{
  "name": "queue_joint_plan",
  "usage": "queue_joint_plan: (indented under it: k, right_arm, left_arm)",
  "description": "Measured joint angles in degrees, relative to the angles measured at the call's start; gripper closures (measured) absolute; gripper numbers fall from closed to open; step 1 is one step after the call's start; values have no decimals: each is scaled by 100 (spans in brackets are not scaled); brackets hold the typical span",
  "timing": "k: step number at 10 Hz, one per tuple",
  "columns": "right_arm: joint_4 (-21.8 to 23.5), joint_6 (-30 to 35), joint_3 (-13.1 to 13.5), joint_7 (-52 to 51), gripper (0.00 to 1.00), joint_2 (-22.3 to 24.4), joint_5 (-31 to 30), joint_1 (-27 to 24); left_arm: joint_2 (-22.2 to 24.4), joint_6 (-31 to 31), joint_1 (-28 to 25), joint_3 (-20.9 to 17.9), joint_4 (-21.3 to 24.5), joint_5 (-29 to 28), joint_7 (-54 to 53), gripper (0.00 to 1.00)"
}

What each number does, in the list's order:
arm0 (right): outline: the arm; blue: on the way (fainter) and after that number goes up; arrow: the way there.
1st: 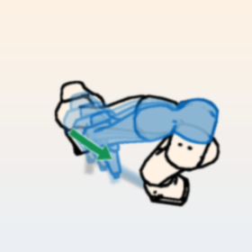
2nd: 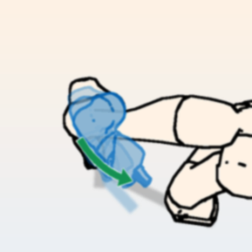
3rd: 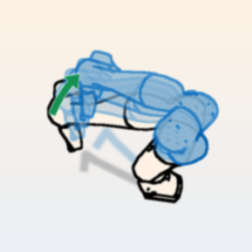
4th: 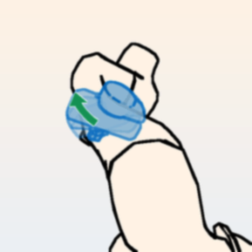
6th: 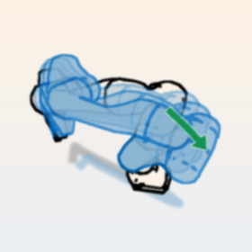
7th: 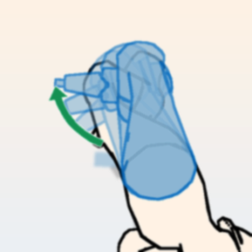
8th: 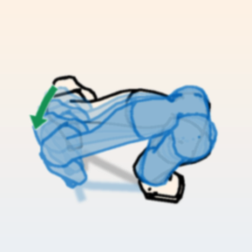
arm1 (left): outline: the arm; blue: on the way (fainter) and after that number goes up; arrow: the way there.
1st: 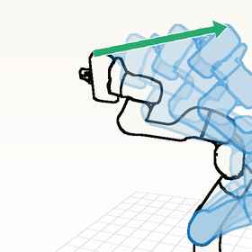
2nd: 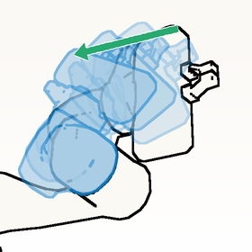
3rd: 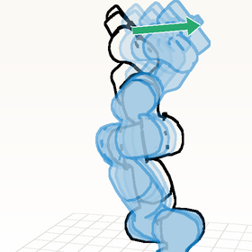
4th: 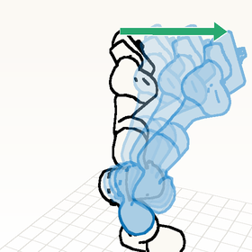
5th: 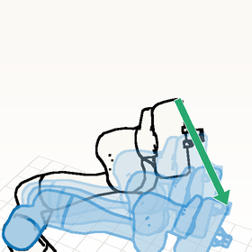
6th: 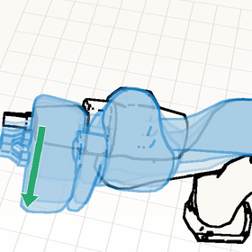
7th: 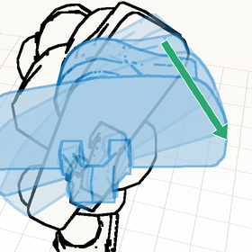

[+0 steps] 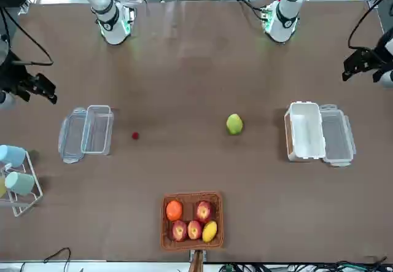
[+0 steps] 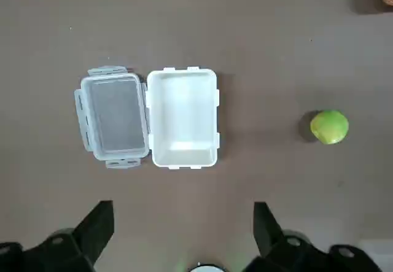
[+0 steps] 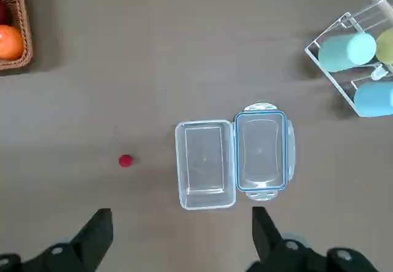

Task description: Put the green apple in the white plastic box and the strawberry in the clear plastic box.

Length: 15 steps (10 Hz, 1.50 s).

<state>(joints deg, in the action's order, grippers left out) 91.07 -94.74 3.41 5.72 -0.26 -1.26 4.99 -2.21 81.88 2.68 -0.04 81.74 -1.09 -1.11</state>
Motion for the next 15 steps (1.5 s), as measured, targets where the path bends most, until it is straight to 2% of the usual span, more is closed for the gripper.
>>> queue_joint_plan:
  k: [4, 9, 12, 14, 15]
  right_arm:
    - [1, 6, -5, 1, 0, 0, 0, 5]
    - [229, -250, -11, 22, 0, -203, 460, 95]
    - [826, -1214, -29, 258, 0, -584, 464, 501]
    - [1221, -1813, -33, 310, 0, -917, 464, 723]
    - [1402, -2161, -33, 399, 0, -1108, 464, 810]
  left_arm:
    - [-56, 145, 44, 172, 1, 22, 11, 0]
    - [-422, 399, 94, 910, 19, 246, 927, 0]
    - [-739, 854, 131, 1404, 291, 248, 1788, 0]
    - [-795, 1409, 227, 1776, 772, 212, 2493, 0]
    - [-847, 1666, 394, 1835, 1001, 166, 2853, 0]
